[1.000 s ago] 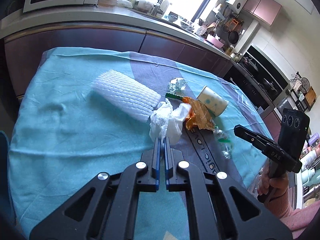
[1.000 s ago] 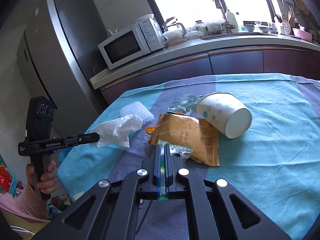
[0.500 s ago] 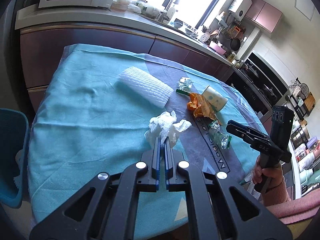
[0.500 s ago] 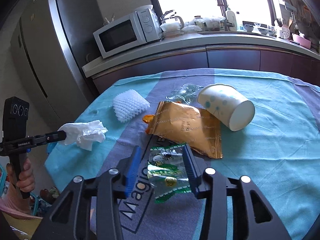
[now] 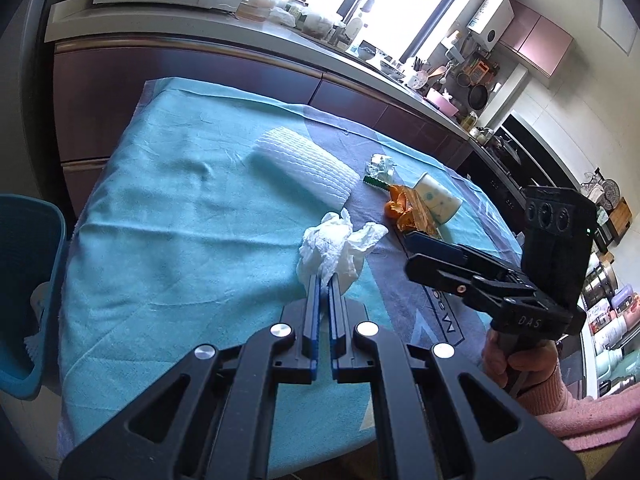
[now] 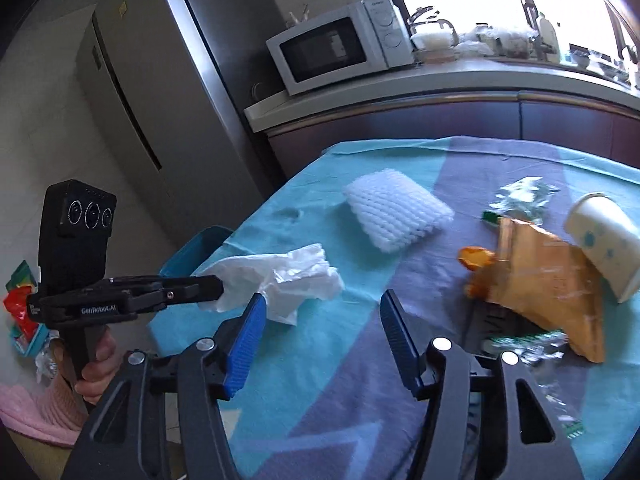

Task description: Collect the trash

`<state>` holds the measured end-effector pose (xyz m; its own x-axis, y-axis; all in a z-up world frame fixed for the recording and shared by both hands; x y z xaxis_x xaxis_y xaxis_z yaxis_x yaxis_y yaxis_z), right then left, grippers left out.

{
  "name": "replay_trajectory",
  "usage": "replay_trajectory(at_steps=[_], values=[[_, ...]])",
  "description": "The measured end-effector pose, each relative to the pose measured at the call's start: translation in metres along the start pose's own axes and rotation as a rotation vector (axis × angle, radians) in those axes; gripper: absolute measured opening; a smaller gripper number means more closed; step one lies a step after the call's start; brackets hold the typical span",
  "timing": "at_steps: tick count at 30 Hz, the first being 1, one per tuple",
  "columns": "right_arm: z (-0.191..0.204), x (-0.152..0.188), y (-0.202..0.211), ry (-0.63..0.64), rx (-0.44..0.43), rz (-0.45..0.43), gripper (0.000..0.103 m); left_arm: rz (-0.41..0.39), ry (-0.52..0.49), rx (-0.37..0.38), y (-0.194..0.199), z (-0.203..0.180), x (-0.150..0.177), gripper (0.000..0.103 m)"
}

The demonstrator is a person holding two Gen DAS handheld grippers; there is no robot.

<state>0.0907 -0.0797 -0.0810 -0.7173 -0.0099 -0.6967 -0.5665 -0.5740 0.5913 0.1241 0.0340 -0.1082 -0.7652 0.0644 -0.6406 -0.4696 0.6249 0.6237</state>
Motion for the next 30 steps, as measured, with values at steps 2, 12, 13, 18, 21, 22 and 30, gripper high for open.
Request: replay_trajectory(at_steps=[2,12,13,18,21,22,30], values=[[0.007,0.000,-0.018,-0.013,-0.034,0.036,0.057,0.003,0.014,-0.007,0.001,0.006,0.003,0.004],[0.015,-0.010,-0.015,-0.041,-0.073,0.005,0.002,-0.050,0.092,-0.045,0.030,0.043,0.010,0.004],[0.015,-0.011,-0.011,-0.044,-0.079,-0.007,0.002,-0.056,0.099,-0.047,0.033,0.047,0.010,0.004],[0.016,-0.021,0.004,-0.051,-0.097,-0.055,0.002,-0.079,0.127,-0.061,0.044,0.061,0.011,0.004],[0.017,-0.025,0.007,-0.051,-0.104,-0.062,0.002,-0.082,0.132,-0.059,0.047,0.063,0.013,0.004],[0.015,-0.026,0.008,-0.053,-0.100,-0.060,0.002,-0.078,0.133,-0.058,0.046,0.064,0.014,0.004],[0.000,-0.010,0.007,-0.088,-0.056,-0.005,0.013,-0.020,0.070,-0.033,0.020,0.046,0.018,0.048]])
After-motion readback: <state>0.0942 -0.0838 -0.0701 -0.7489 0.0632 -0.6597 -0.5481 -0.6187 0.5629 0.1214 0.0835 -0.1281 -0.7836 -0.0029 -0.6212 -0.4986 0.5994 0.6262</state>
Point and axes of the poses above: each gripper's, at about its wrist camera, not at the fingertips, and y roughly against the way its jaws point, z to its left, x to its underside, the point moved 9 cm from there along -y, roughly the way its jaws point, and after that the axes turned 1 degree about -y, right-handed, at the moved point
